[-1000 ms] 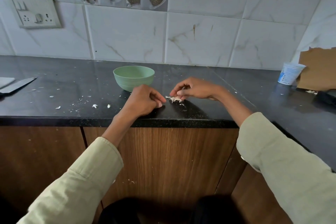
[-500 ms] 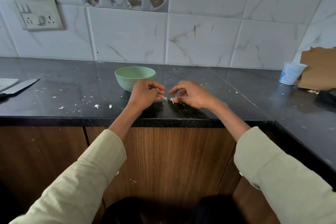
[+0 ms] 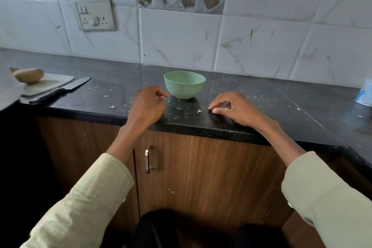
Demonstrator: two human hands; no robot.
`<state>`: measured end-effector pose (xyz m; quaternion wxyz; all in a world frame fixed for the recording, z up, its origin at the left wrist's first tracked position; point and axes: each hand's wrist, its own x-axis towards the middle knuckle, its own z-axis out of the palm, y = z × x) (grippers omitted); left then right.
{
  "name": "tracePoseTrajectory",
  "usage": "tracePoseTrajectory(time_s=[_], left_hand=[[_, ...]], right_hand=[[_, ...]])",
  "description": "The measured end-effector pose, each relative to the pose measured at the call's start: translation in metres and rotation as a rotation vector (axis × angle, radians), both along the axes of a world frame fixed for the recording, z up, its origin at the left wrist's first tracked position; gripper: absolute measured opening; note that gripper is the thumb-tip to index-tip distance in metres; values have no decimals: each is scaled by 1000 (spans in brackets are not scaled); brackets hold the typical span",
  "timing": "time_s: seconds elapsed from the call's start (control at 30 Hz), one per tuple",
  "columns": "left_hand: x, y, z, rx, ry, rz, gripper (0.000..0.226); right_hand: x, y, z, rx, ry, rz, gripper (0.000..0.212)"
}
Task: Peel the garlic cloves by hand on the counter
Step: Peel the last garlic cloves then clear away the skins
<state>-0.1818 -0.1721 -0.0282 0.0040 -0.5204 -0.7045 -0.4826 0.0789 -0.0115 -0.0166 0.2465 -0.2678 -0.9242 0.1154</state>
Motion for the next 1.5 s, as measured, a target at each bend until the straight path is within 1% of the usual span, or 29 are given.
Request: tracePoseTrajectory(time_s=[0.07,0.1,0.17,0.23,0.3,0.37,0.43,0.5,0.53,0.6,0.7,0.77,0.87,0.93,1.0,1.03,1.13,1.23,1.27,1.33,1.37,1.4,1.43,1.5], left_hand=[[-14,-15,-1,-46,32,83,22],[-16,-20,-1,-98,37,90,28],[-11,-30,-5,-286,47,47,50],[-4,-29,-15,-443,149,1,73],[10,-23,-22,-484,225,-41,84],[32,-13,-20,-478,262,-81,83],[58,-3,-13,-489,284,-125,77],[80,13,-8,-501,264,-182,74],[87,22,-7,-488,214,-237,72],[99,35,0,-418,23,-395,67],[103,40,11,-240,-408,-600,60],[93,41,10,-137,-617,-626,67],[69,45,-1,-24,-765,-608,73],[59,46,-4,19,-847,-639,77],[59,46,-2,33,-885,-638,77],[61,46,-2,27,-872,-621,75],[69,45,-1,-20,-796,-572,67],[70,46,-1,-40,-759,-560,65],[69,46,0,-39,-760,-565,65],[68,47,0,-31,-772,-582,67],[67,47,-1,-27,-778,-592,68],[67,48,-1,-20,-783,-599,69],[67,48,-2,-10,-788,-599,70],[65,48,-3,30,-802,-576,69]], right_hand=[[2,-2,2,-17,17,-36,9],[5,-2,3,-23,31,-62,10],[11,-6,4,-42,58,-104,13],[17,-7,4,-83,133,-148,15],[21,-3,2,-107,179,-225,17],[26,0,3,-110,102,-298,21],[29,1,5,-121,-35,-348,26],[28,-1,7,-145,-103,-360,28],[25,-5,8,-164,-104,-355,28],[18,-13,9,-194,-101,-316,27],[10,-28,10,-286,-34,-204,31],[8,-33,13,-313,10,-195,33],[4,-32,17,-172,-44,-300,35],[-2,-33,17,-134,-114,-340,35],[-11,-40,15,-122,-185,-315,36],[-17,-45,14,-123,-198,-287,39],[-29,-55,12,-128,-158,-234,43],[-29,-52,17,-106,-128,-279,36],[-28,-51,20,-120,-159,-298,43],[-24,-50,24,-178,-230,-315,69],[-24,-49,23,-202,-242,-314,80],[-25,-50,21,-213,-234,-310,86],[-27,-50,18,-217,-211,-308,87],[-35,-48,11,-207,-137,-289,78]])
